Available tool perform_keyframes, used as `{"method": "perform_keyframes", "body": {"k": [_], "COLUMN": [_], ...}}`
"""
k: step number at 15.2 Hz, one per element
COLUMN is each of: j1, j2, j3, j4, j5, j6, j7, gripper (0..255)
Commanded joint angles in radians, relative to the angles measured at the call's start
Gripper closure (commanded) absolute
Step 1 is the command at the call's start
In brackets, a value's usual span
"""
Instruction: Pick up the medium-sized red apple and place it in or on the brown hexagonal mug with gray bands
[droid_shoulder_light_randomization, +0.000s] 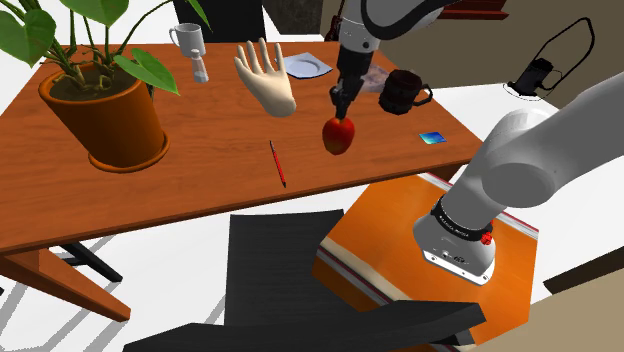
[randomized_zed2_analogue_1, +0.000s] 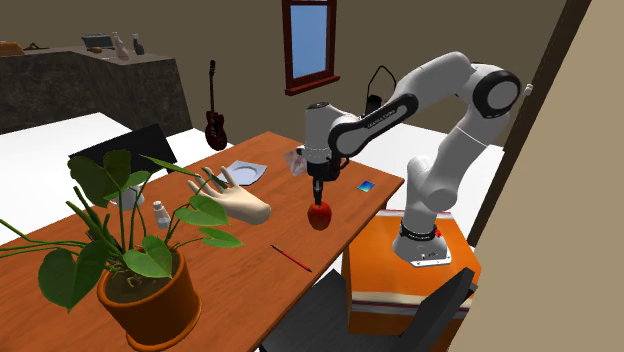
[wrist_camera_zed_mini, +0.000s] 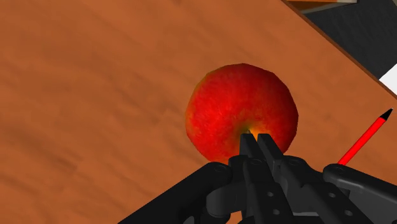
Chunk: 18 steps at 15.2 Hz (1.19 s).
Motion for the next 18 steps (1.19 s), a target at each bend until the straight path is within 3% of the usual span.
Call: {"method": "perform_keyframes", "body": {"k": [1,18], "j1": [0.000,-0.003], "j2": [-0.011,-0.073], "j3": [0.001,0.002], "j4": [0.018,0.204], "j5": [-0.001,-0.010], "j6": [-0.029,-0.276], "j7": [0.003,0.023], "gripper": [255,255]}}
